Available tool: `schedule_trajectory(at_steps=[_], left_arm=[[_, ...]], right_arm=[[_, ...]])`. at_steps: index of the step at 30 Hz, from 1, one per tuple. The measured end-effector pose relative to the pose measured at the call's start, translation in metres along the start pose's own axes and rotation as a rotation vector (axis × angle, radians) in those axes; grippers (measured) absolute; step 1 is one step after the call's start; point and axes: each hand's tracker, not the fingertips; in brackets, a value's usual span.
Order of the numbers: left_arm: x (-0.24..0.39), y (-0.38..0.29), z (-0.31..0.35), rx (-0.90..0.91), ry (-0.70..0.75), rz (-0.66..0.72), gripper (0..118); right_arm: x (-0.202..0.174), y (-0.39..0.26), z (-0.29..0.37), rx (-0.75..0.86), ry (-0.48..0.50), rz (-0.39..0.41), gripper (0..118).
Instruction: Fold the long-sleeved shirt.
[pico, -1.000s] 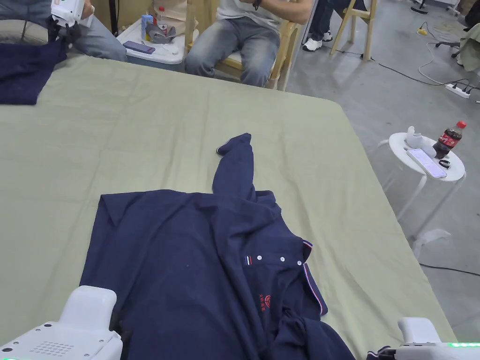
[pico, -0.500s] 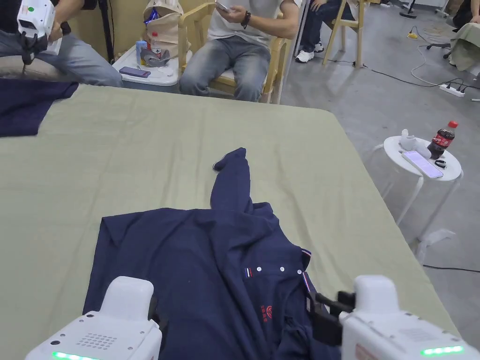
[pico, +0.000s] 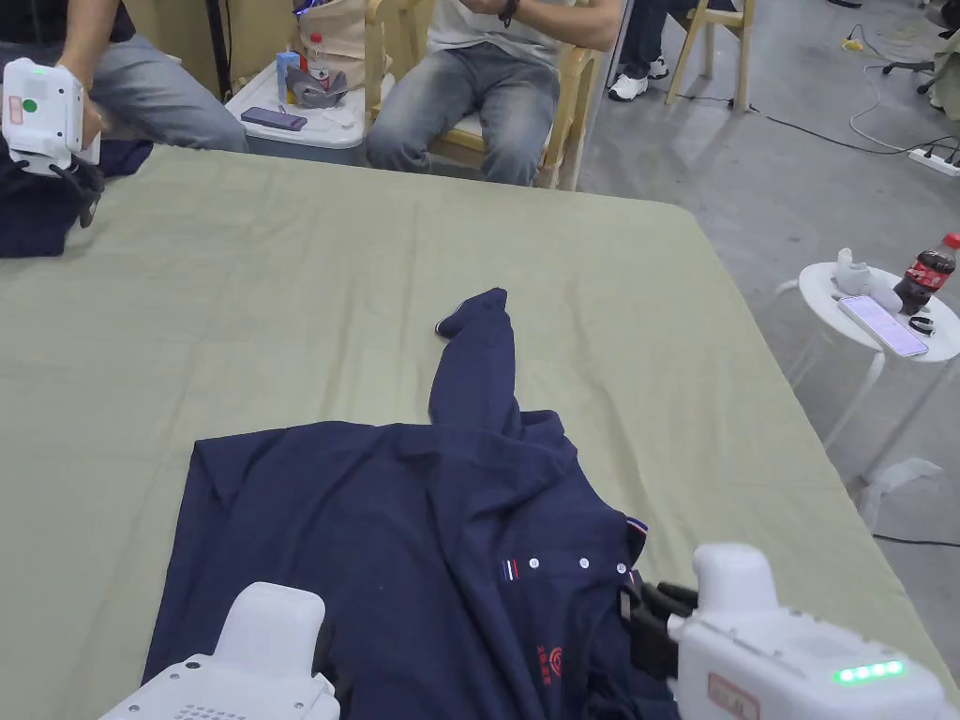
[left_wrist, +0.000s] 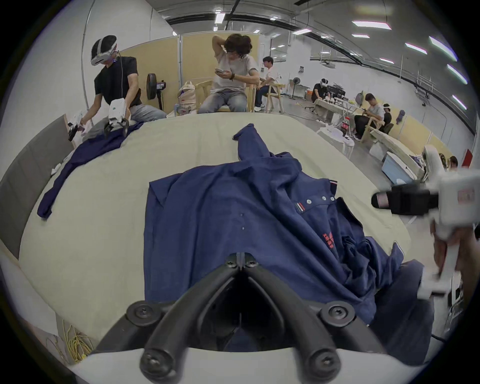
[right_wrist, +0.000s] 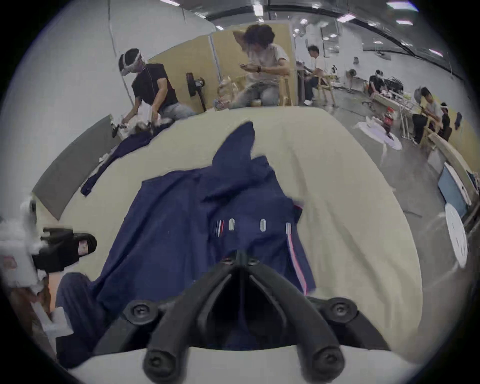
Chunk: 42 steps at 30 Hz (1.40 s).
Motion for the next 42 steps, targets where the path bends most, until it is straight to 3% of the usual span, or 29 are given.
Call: schedule_trajectory(at_steps=[1, 2, 3, 7, 11, 12, 16, 19, 21, 22, 23, 24, 26, 27, 31, 32, 33, 35, 36, 39, 42], left_arm=[[-0.001, 0.004, -0.004, -0.001, -0.002, 0.0, 0], [-0.003, 0.006, -0.007, -0.002, -0.003, 0.001, 0], [-0.006, 0.008, -0.01, -0.004, -0.001, 0.004, 0], [-0.017, 0.014, -0.025, -0.022, 0.015, 0.024, 0], [-0.03, 0.018, -0.037, -0.043, 0.033, 0.05, 0], [-0.033, 0.019, -0.039, -0.044, 0.039, 0.054, 0], [-0.044, 0.02, -0.048, -0.055, 0.058, 0.071, 0], [-0.05, 0.019, -0.054, -0.062, 0.061, 0.084, 0], [-0.053, 0.018, -0.058, -0.066, 0.072, 0.085, 0], [-0.055, 0.018, -0.061, -0.072, 0.077, 0.087, 0], [-0.057, 0.019, -0.062, -0.073, 0.081, 0.091, 0], [-0.06, 0.02, -0.064, -0.069, 0.083, 0.097, 0], [-0.069, 0.026, -0.069, -0.063, 0.092, 0.108, 0], [-0.074, 0.03, -0.073, -0.052, 0.098, 0.113, 0], [-0.115, 0.06, -0.102, -0.032, 0.121, 0.145, 0], [-0.125, 0.071, -0.113, -0.04, 0.141, 0.128, 10], [-0.135, 0.08, -0.126, -0.036, 0.148, 0.118, 33], [-0.15, 0.094, -0.155, -0.059, 0.169, 0.1, 107], [-0.157, 0.098, -0.169, -0.057, 0.179, 0.104, 118], [-0.181, 0.107, -0.212, -0.097, 0.137, 0.212, 113], [-0.188, 0.108, -0.248, -0.183, 0.196, 0.198, 113]], right_arm=[[0.011, 0.018, -0.015, -0.011, 0.022, 0.015, 26], [0.022, 0.035, -0.035, -0.052, 0.036, 0.03, 87], [0.031, 0.05, -0.057, -0.119, 0.028, 0.053, 118], [0.065, 0.097, -0.137, -0.189, 0.024, 0.146, 113], [0.09, 0.106, -0.207, -0.316, 0.003, 0.164, 110], [0.073, 0.111, -0.198, -0.345, 0.007, 0.175, 108], [0.077, 0.093, -0.246, -0.494, 0.02, 0.251, 105], [0.069, 0.084, -0.255, -0.486, -0.011, 0.271, 105], [0.065, 0.082, -0.253, -0.472, -0.038, 0.241, 86], [0.063, 0.083, -0.248, -0.463, -0.029, 0.239, 58], [0.059, 0.085, -0.242, -0.411, -0.047, 0.271, 23], [0.05, 0.083, -0.231, -0.384, -0.102, 0.334, 3], [0.049, 0.083, -0.225, -0.389, -0.191, 0.414, 3], [0.052, 0.085, -0.221, -0.387, -0.131, 0.368, 3], [0.054, 0.098, -0.207, -0.354, -0.139, 0.334, 3], [0.051, 0.102, -0.2, -0.357, -0.14, 0.339, 3], [0.05, 0.102, -0.2, -0.358, -0.143, 0.349, 3], [0.048, 0.102, -0.202, -0.363, -0.147, 0.368, 3], [0.046, 0.102, -0.203, -0.365, -0.148, 0.374, 3], [0.047, 0.101, -0.206, -0.37, -0.149, 0.367, 3], [0.048, 0.1, -0.205, -0.371, -0.149, 0.352, 3]])
